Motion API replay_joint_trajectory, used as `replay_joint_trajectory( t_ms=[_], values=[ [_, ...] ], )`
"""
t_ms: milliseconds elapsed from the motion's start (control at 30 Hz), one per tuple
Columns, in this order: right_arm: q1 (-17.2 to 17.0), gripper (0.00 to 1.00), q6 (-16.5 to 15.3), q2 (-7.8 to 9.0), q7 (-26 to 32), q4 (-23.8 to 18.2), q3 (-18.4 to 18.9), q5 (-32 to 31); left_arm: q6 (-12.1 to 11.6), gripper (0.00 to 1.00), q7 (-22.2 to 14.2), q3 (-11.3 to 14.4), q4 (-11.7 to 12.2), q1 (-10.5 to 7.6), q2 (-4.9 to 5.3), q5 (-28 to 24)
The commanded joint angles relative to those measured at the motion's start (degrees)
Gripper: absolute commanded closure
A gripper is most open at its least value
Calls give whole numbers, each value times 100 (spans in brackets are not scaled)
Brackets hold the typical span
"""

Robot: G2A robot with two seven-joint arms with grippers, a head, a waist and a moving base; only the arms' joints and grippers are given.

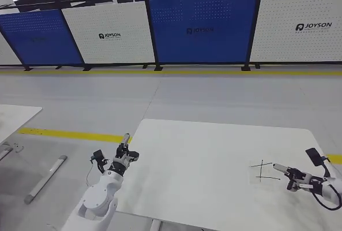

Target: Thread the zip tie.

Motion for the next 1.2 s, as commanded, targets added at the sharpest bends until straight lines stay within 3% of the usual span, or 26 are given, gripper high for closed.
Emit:
replay_joint_trajectory(
  t_ms=[0,200,267,367,467,800,1167],
  values=[
    [75,0,-79,6,112,84,-51,47,0,0,0,0,0,0,0,0],
    [367,0,-50,-4,118,389,-345,-50,0,0,0,0,0,0,0,0],
    [455,11,-46,-8,112,495,-433,-70,0,0,0,0,0,0,0,0],
    [535,38,-60,-7,103,601,-510,-95,0,0,0,0,0,0,0,0],
    [554,50,-111,8,98,680,-543,-125,0,0,0,0,0,0,0,0],
    [577,53,-263,65,170,947,-539,-23,0,0,0,0,0,0,0,0],
    [590,69,-385,112,128,1060,-579,72,0,0,0,0,0,0,0,0]
  ],
)
